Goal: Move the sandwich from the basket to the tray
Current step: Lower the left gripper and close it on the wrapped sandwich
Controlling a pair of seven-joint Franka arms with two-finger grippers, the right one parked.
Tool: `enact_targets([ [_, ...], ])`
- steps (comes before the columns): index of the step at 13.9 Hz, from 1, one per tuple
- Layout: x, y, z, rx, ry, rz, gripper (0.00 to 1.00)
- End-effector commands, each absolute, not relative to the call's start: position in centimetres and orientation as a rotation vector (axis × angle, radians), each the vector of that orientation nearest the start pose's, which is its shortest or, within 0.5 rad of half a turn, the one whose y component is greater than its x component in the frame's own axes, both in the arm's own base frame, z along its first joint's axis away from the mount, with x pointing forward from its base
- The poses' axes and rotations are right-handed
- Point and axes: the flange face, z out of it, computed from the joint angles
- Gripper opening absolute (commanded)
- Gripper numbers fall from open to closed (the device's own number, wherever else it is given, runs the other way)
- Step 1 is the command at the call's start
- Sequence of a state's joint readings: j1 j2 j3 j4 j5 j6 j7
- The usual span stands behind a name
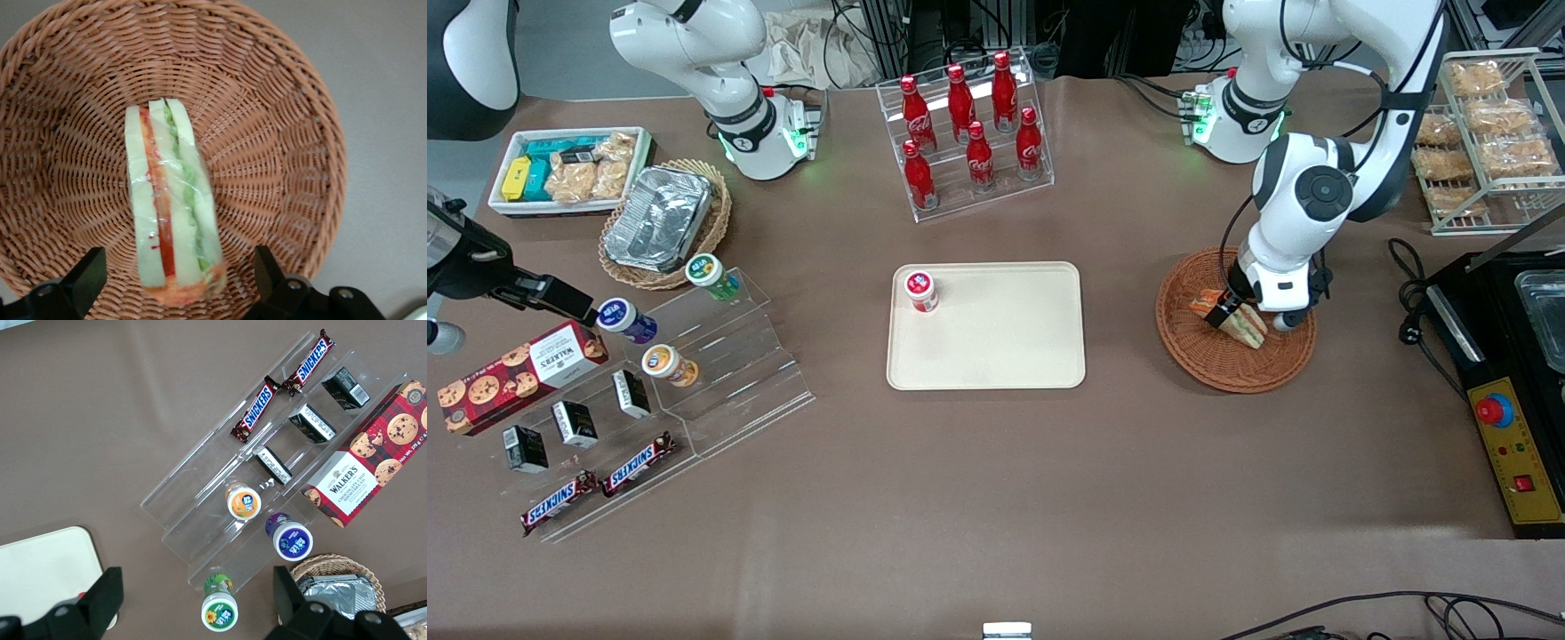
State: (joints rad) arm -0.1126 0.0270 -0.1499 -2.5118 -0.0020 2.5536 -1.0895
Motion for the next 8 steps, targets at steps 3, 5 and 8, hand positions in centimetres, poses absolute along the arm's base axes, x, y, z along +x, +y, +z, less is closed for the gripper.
enact_targets([
  [3,45.6,-12.1,26.0,-2.896,-1.287,-0.068,0.95],
  [5,45.8,-11.7,25.9,-2.897,-1.303,-0.081,0.89],
  [8,46.6,-10.8,26.3,-2.886,-1.34,-0.098,0.8],
])
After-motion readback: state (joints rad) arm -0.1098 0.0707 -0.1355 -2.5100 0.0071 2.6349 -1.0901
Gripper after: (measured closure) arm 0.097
